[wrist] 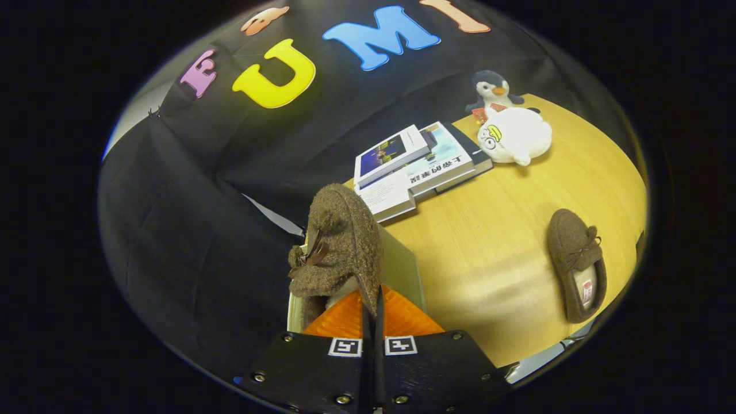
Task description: Open the storage box then place both shoes into the box .Put the left shoe in first, then the right shoe, with the right side of both shoes facing outward in a uniform manner.
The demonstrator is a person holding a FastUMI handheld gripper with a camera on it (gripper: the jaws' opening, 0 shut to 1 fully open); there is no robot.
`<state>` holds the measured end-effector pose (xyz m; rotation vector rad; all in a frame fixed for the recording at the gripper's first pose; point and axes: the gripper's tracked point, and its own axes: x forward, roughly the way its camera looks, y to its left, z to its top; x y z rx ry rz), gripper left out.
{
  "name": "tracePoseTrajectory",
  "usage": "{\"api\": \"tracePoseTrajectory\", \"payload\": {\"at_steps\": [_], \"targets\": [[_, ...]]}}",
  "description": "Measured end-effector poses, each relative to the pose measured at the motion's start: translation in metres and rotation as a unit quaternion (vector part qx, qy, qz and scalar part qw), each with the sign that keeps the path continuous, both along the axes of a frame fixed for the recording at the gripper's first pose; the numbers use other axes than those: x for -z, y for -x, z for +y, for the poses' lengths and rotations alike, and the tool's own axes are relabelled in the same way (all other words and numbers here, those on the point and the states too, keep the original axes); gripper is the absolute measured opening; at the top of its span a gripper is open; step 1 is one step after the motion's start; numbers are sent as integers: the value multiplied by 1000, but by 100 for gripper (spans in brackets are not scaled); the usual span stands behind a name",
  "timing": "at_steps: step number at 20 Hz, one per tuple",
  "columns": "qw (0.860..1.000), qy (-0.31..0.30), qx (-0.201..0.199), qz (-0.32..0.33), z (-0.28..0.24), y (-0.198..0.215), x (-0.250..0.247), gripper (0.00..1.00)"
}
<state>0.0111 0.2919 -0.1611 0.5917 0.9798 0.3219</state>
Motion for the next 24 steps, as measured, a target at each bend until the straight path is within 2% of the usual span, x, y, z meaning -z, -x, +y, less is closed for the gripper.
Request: {"api": "tracePoseTrajectory", "payload": {"at_steps": [9,24], "targets": [[999,15,-30,29,75,12,34,1],[991,74,-28,107,132,26,114,1]]}}
